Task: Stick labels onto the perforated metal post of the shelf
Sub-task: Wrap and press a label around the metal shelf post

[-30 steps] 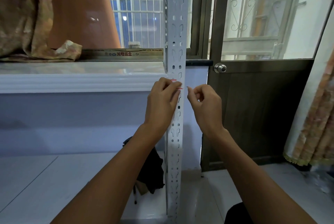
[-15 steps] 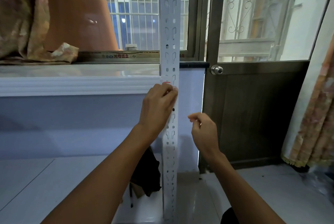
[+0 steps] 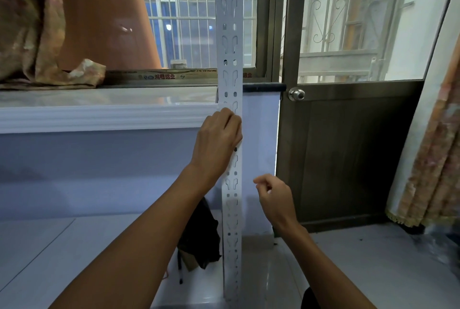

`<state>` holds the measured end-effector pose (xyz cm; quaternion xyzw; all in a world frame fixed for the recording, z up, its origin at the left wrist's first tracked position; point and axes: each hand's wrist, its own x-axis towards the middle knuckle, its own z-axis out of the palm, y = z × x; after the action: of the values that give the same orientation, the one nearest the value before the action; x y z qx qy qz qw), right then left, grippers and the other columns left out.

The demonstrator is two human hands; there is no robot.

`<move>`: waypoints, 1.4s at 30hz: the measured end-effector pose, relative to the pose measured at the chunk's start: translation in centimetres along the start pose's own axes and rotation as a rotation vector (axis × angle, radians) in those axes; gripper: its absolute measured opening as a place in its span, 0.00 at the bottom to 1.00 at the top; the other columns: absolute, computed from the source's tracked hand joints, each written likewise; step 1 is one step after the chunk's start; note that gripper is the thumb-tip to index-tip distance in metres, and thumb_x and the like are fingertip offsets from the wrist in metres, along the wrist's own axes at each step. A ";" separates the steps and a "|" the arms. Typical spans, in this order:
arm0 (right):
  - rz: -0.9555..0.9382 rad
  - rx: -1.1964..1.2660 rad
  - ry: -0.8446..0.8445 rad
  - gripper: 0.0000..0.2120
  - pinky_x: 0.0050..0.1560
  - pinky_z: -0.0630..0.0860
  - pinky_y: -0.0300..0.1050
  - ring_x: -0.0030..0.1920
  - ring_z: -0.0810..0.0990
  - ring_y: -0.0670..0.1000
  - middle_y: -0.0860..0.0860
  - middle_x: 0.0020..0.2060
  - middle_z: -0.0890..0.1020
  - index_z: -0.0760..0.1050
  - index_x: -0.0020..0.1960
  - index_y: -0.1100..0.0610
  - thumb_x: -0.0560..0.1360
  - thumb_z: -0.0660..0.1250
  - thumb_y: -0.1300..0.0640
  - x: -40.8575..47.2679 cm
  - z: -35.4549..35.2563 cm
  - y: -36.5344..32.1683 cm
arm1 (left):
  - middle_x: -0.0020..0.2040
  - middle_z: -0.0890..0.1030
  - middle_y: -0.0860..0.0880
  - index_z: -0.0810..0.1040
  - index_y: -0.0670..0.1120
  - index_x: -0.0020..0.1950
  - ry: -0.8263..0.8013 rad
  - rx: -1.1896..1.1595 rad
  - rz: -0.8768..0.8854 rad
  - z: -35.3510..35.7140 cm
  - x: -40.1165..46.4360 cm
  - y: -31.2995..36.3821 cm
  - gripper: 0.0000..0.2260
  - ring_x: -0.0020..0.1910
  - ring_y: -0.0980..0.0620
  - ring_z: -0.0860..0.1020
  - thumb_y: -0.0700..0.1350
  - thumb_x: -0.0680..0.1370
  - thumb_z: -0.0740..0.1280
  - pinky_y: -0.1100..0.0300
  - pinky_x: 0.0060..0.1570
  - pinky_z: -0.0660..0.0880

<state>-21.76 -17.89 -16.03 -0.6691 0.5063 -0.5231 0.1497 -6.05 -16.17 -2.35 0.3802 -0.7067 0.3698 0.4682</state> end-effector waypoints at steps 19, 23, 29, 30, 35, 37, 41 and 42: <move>-0.327 0.135 0.130 0.15 0.58 0.76 0.34 0.54 0.81 0.43 0.48 0.55 0.83 0.76 0.69 0.56 0.83 0.63 0.59 5.6 -3.7 -13.4 | 0.64 0.77 0.37 0.78 0.38 0.62 -0.020 0.087 -0.101 -0.8 0.9 -0.2 0.17 0.63 0.37 0.75 0.42 0.75 0.73 0.46 0.61 0.73; -0.327 0.051 0.136 0.12 0.51 0.81 0.46 0.46 0.83 0.48 0.52 0.46 0.85 0.81 0.61 0.57 0.83 0.61 0.60 5.8 -3.7 -13.6 | 0.64 0.77 0.34 0.79 0.35 0.60 -0.026 0.057 -0.119 -0.6 0.6 -0.1 0.18 0.64 0.35 0.76 0.39 0.73 0.75 0.44 0.63 0.75; -0.326 0.035 0.137 0.11 0.49 0.78 0.45 0.45 0.83 0.52 0.55 0.44 0.86 0.82 0.56 0.60 0.83 0.60 0.63 5.7 -4.0 -13.7 | 0.60 0.81 0.35 0.81 0.36 0.47 0.025 0.078 -0.078 -0.1 0.2 0.0 0.05 0.64 0.34 0.78 0.39 0.76 0.74 0.39 0.68 0.72; -0.331 0.036 0.132 0.11 0.49 0.77 0.44 0.45 0.82 0.52 0.55 0.44 0.86 0.82 0.55 0.60 0.83 0.61 0.64 5.6 -4.1 -13.7 | 0.59 0.81 0.35 0.82 0.37 0.45 0.030 0.071 -0.081 -0.1 0.2 0.0 0.05 0.63 0.34 0.78 0.38 0.76 0.74 0.39 0.67 0.72; -0.334 0.033 0.135 0.11 0.46 0.77 0.45 0.42 0.83 0.54 0.55 0.42 0.86 0.82 0.53 0.60 0.83 0.61 0.62 5.7 -4.1 -13.5 | 0.58 0.81 0.36 0.83 0.37 0.44 0.019 0.057 -0.109 -0.2 0.2 0.4 0.04 0.61 0.32 0.78 0.36 0.73 0.76 0.39 0.62 0.76; -0.336 0.032 0.140 0.11 0.47 0.77 0.43 0.42 0.83 0.52 0.54 0.41 0.86 0.83 0.54 0.59 0.84 0.61 0.61 5.6 -4.1 -13.7 | 0.59 0.81 0.36 0.83 0.37 0.44 0.020 0.067 -0.120 0.0 0.1 0.4 0.05 0.61 0.31 0.78 0.37 0.73 0.76 0.39 0.62 0.76; -0.351 0.013 0.155 0.10 0.48 0.76 0.41 0.41 0.83 0.52 0.56 0.41 0.85 0.82 0.55 0.61 0.83 0.62 0.63 5.4 -4.1 -13.9 | 0.60 0.81 0.37 0.83 0.37 0.46 0.012 0.071 -0.127 0.6 -0.1 0.3 0.06 0.63 0.31 0.77 0.39 0.75 0.75 0.40 0.65 0.74; -0.358 0.003 0.157 0.10 0.46 0.77 0.42 0.40 0.83 0.52 0.56 0.40 0.85 0.82 0.55 0.61 0.83 0.62 0.62 5.4 -4.1 -14.0 | 0.60 0.81 0.37 0.83 0.37 0.46 0.010 0.070 -0.127 0.7 -0.1 0.3 0.06 0.63 0.31 0.77 0.39 0.75 0.75 0.40 0.65 0.75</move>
<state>-18.35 -14.89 -1.16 -0.7054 0.3885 -0.5927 0.0151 -6.56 -16.65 -2.75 0.4386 -0.6653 0.3657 0.4809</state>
